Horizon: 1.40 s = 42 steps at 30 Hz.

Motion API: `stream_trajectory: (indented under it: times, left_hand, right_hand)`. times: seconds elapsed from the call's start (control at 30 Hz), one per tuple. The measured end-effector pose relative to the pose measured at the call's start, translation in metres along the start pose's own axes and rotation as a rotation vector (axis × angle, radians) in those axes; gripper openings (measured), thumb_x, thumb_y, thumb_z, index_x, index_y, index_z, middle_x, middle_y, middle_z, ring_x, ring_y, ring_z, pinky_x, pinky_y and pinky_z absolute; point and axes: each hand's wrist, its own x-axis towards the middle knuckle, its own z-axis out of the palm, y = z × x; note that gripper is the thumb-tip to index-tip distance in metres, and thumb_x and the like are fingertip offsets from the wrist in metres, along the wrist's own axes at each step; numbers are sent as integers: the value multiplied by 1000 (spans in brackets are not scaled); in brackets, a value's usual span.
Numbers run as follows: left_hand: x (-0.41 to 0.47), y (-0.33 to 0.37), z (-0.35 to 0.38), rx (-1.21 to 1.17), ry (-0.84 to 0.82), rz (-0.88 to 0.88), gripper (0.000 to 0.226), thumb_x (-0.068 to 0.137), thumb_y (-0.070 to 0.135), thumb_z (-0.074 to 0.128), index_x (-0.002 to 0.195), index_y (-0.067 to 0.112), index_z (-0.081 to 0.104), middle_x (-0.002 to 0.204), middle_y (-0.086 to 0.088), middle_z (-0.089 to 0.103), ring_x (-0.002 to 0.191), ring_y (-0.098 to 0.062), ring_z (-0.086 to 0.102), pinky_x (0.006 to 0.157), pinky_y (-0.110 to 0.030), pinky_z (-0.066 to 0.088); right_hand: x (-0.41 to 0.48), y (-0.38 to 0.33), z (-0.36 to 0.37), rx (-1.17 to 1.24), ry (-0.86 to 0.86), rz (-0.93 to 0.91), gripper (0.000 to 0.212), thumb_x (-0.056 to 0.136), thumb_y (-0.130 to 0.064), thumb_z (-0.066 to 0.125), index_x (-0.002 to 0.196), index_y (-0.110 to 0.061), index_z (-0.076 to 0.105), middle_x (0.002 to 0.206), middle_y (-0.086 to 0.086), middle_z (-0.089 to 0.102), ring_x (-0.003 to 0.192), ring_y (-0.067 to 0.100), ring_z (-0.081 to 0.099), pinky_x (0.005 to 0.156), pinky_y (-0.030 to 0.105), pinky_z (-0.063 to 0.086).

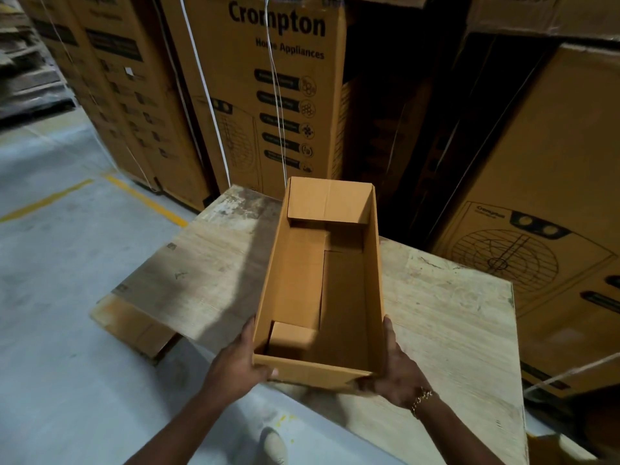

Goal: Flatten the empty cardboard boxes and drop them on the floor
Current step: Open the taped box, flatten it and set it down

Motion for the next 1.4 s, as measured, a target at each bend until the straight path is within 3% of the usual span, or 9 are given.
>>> stream_trajectory:
  times: [0.2,0.33,0.6,0.7,0.83,1.03,1.13,1.23,1.4]
  left_hand:
    - [14,-5,-15,-148,-112,-24,126,55,95,58,154,44,-2,160,10,22,141,-17,35,112,-43,35]
    - [53,4,-39,-90,-119,-59,122,61,96,43,156,37,-5,165,8,3,149,-22,17,120,-48,18]
    - [219,63,-60,76,-24,-76,100,89,59,59,158,20,-3,165,-5,8,148,-30,24,116,-48,29]
    - [261,72,-59,-73,31,-145,82,93,43,58,157,27,8,158,-8,34,135,-35,44,109,-49,40]
    - [273,64,-53,-111,104,-164,66,94,21,51,152,34,22,134,-6,60,110,-32,61,93,-45,52]
    - [272,65,-54,-118,129,-108,64,96,15,53,152,29,25,129,-7,62,104,-26,64,85,-32,50]
    - [271,67,-45,-139,141,-70,65,93,14,54,151,27,27,123,-8,65,99,-27,67,86,-39,55]
    - [273,67,-42,-182,124,-82,68,91,17,53,150,31,24,124,-7,64,100,-27,66,88,-46,56]
    - [271,68,-47,-183,156,-73,69,88,17,50,152,28,27,94,-2,66,74,-16,65,69,-38,57]
  right_hand:
    - [-10,-20,-22,-76,-128,78,163,35,-92,65,138,-31,-45,163,5,9,135,28,46,107,37,43]
    - [16,-15,-41,-40,-44,118,139,48,-101,46,148,-39,-28,165,-6,-8,147,30,26,114,48,35]
    - [149,-76,-91,-355,412,-141,83,88,-56,57,155,-29,17,160,-9,16,144,14,23,115,37,28]
    - [205,-117,-94,168,299,-183,69,88,-47,63,148,-25,36,142,-16,37,131,6,37,107,32,35]
    - [278,-129,-90,1151,143,219,28,92,-26,60,119,-22,57,136,5,58,128,27,52,102,46,41]
    - [298,-124,-110,1590,238,163,32,92,-32,58,122,-21,56,123,5,68,122,29,59,106,51,38]
    - [302,-138,-138,1296,444,-85,26,92,-39,57,112,-24,60,120,1,68,117,22,61,105,48,43]
    - [331,-139,-180,444,651,-282,53,84,-51,61,131,-28,55,137,-4,52,128,20,50,103,41,44]
    - [401,-115,-225,-312,441,-64,70,86,-52,59,149,-33,35,158,-5,31,142,30,30,111,54,29]
